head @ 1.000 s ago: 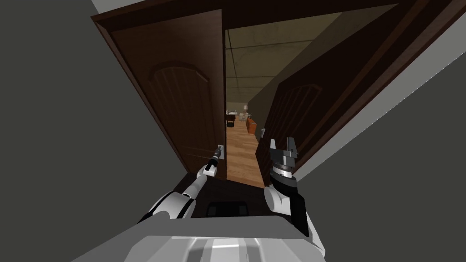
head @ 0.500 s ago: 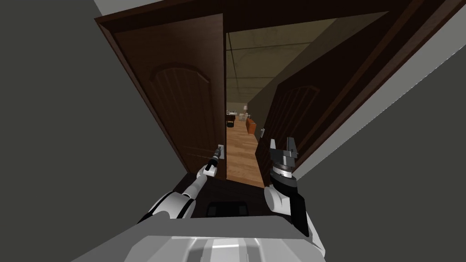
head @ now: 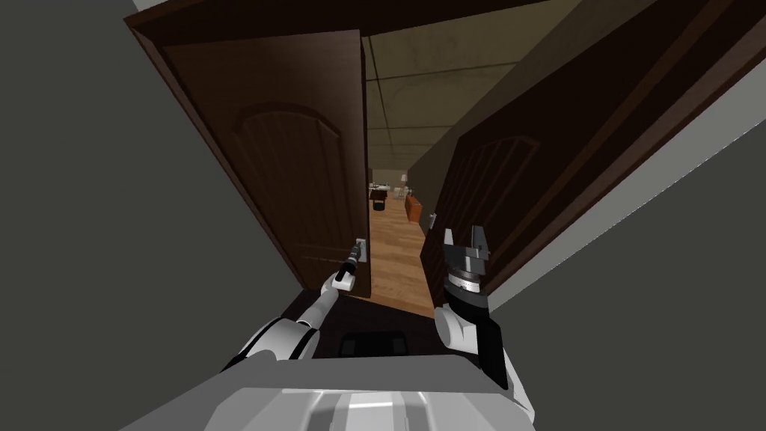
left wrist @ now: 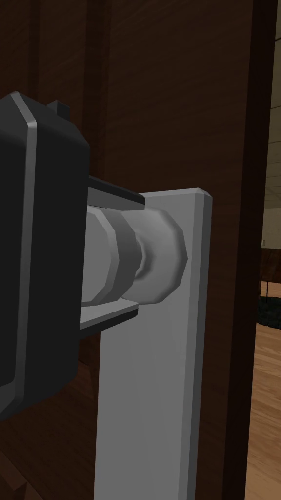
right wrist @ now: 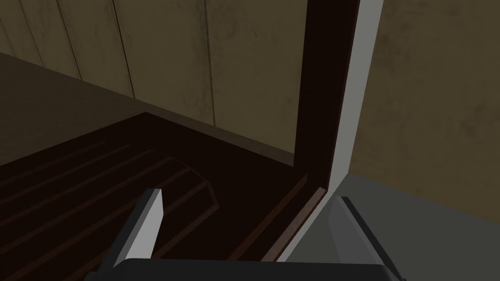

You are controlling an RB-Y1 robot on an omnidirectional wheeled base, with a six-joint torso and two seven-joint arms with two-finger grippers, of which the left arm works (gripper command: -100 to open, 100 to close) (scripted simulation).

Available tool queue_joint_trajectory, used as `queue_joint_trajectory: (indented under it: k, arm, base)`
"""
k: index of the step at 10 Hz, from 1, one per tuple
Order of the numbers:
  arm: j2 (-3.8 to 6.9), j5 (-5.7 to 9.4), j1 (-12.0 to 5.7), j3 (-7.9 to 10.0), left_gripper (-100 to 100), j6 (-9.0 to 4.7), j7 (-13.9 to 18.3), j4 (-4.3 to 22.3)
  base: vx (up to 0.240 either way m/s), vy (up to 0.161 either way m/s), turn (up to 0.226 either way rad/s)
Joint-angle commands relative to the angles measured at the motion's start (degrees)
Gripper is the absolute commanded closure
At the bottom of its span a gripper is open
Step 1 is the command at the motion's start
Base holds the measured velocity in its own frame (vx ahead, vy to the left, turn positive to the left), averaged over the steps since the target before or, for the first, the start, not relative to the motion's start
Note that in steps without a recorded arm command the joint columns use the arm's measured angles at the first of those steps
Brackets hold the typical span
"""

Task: Push the door open

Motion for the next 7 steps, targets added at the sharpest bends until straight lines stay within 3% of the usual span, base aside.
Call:
queue_joint_trajectory:
  k: [1,7]
  arm:
    - [0.88,0.34,-0.84,1.10,100,-1.00,-0.27,1.12]
    - [2.26,1.20,-0.65,3.55,100,-1.00,-0.97,1.38]
  base:
    - [0.165,-0.058,0.020]
    - [0.157,-0.101,0.048]
